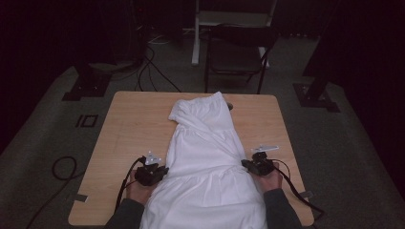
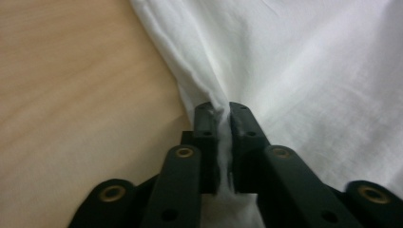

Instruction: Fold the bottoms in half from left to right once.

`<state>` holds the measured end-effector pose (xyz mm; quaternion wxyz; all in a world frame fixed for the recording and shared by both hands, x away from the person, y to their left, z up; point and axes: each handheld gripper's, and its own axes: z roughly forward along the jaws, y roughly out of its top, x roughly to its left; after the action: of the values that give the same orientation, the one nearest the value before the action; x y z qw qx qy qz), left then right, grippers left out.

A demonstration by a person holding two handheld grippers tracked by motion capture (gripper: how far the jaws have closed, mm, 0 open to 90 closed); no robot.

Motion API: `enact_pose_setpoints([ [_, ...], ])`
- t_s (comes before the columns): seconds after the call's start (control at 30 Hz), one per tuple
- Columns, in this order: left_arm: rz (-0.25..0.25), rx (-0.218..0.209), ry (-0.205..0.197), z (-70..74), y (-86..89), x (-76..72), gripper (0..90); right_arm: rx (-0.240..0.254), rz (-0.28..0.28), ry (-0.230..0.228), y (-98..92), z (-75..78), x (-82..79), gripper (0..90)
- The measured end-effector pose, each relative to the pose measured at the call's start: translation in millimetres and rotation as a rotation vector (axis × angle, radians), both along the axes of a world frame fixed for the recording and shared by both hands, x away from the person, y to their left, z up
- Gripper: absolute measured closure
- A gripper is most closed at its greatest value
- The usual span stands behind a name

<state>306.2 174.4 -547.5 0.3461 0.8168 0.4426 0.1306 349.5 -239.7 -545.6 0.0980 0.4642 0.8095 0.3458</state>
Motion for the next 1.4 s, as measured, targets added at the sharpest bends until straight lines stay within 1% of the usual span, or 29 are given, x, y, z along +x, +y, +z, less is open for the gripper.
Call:
enact_pose_setpoints([
  [0.03, -0.01, 0.01, -0.001, 1.3, 0.9, -1.5, 78.7, 0.0, 0.0, 0.0, 0.0, 0.0, 0.0, 89.4],
  [0.1, -0.007, -0.029, -0.025, 5.3, 5.6, 1.6, 62.4, -0.025, 0.022, 0.02, 2.8, 3.6, -2.1, 82.8],
  [0.13, 0.004, -0.046, -0.033, 8.7, 8.3, 6.0, 59.4, -0.009, 0.042, -0.029, 6.6, 11.9, 2.8, 70.3],
  [0.17, 0.014, -0.06, -0.034, 11.4, 9.6, 10.1, 56.6, 0.0, 0.041, -0.046, 8.6, 15.7, 6.0, 65.5],
  [0.27, 0.026, -0.087, -0.054, 23.0, 7.7, 29.5, 53.7, 0.016, 0.061, -0.095, 19.8, 28.5, 19.0, 61.3],
  [0.3, 0.031, -0.083, -0.055, 25.2, 4.7, 37.0, 51.4, 0.015, 0.094, -0.13, 32.4, 36.3, 33.1, 59.2],
  [0.33, 0.038, -0.072, -0.057, 26.3, 1.2, 44.9, 51.4, 0.015, 0.094, -0.13, 32.4, 36.3, 33.1, 59.2],
  [0.37, 0.041, -0.066, -0.051, 26.0, -2.6, 52.4, 50.8, 0.014, 0.11, -0.138, 47.7, 40.9, 52.0, 57.8],
  [0.4, 0.044, -0.059, -0.049, 24.7, -6.9, 59.0, 50.8, 0.014, 0.11, -0.138, 47.7, 40.9, 52.0, 57.8],
  [0.47, 0.046, -0.018, -0.043, 19.0, -17.2, 70.3, 51.0, 0.011, 0.128, -0.134, 65.5, 41.3, 71.4, 56.1],
  [0.57, 0.042, 0.015, -0.035, 10.0, -26.7, 77.1, 53.1, 0.007, 0.138, -0.132, 78.6, 39.7, 82.9, 54.5],
  [0.6, 0.046, 0.019, -0.03, 7.9, -28.4, 78.0, 54.7, -0.002, 0.152, -0.126, 96.5, 35.1, 95.9, 52.8],
  [0.67, 0.049, 0.024, -0.025, 1.8, -32.2, 78.9, 55.7, -0.009, 0.156, -0.123, 105.4, 31.2, 102.3, 51.3],
  [0.8, 0.048, 0.042, -0.046, 0.8, -34.9, 77.5, 55.9, -0.032, 0.179, -0.115, 116.5, 25.3, 111.1, 54.1],
  [0.83, 0.048, 0.048, -0.05, 0.7, -35.5, 77.1, 55.6, -0.093, 0.19, -0.121, 117.8, 25.4, 114.3, 81.9],
  [0.9, 0.051, 0.051, -0.054, 0.3, -35.5, 76.2, 54.6, -0.105, 0.158, -0.126, 114.4, 28.0, 116.0, 87.8],
  [0.93, 0.06, 0.042, -0.052, -0.1, -33.9, 75.0, 50.6, 0.002, 0.086, -0.157, 95.1, 41.1, 117.1, 89.1],
  [0.97, 0.06, 0.042, -0.052, -0.1, -33.9, 75.0, 48.9, 0.039, 0.06, -0.177, 87.5, 46.6, 115.5, 89.2],
  [1.0, 0.063, 0.038, -0.057, -0.3, -33.4, 73.6, 48.9, 0.039, 0.06, -0.177, 87.5, 46.6, 115.5, 89.2],
  [1.07, 0.055, 0.038, -0.068, 0.5, -31.9, 69.9, 45.2, 0.098, 0.009, -0.234, 67.4, 59.2, 108.2, 89.3],
  [1.1, 0.052, 0.037, -0.069, 0.6, -32.0, 68.6, 43.6, 0.135, -0.056, -0.26, 46.8, 62.7, 102.8, 89.2],
  [1.13, 0.049, 0.045, -0.07, 0.3, -32.5, 67.2, 43.6, 0.135, -0.056, -0.26, 46.8, 62.7, 102.8, 89.2],
  [1.2, 0.042, 0.047, -0.067, -3.0, -34.6, 64.6, 43.0, 0.128, -0.134, -0.214, 29.2, 51.3, 105.0, 88.8],
  [1.23, 0.046, 0.042, -0.075, -3.8, -35.6, 63.2, 44.6, 0.061, -0.162, -0.116, 18.5, 26.3, 110.8, 88.4],
  [1.27, 0.039, 0.043, -0.076, -3.5, -36.0, 62.3, 44.6, 0.061, -0.162, -0.116, 18.5, 26.3, 110.8, 88.4],
  [1.3, 0.024, 0.038, -0.074, -3.1, -37.0, 60.3, 55.2, 0.051, -0.16, -0.089, 16.6, 18.2, 111.2, 88.3],
  [1.33, 0.016, 0.036, -0.075, -3.0, -37.8, 58.9, 55.2, 0.044, -0.154, -0.064, 15.1, 7.2, 110.0, 88.1],
  [1.37, 0.002, 0.037, -0.074, -2.6, -38.3, 57.0, 66.3, 0.039, -0.138, -0.044, 16.3, -2.6, 106.6, 87.7],
  [1.4, -0.013, 0.03, -0.067, -2.1, -39.1, 54.7, 66.3, 0.039, -0.138, -0.044, 16.3, -2.6, 106.6, 87.7],
])
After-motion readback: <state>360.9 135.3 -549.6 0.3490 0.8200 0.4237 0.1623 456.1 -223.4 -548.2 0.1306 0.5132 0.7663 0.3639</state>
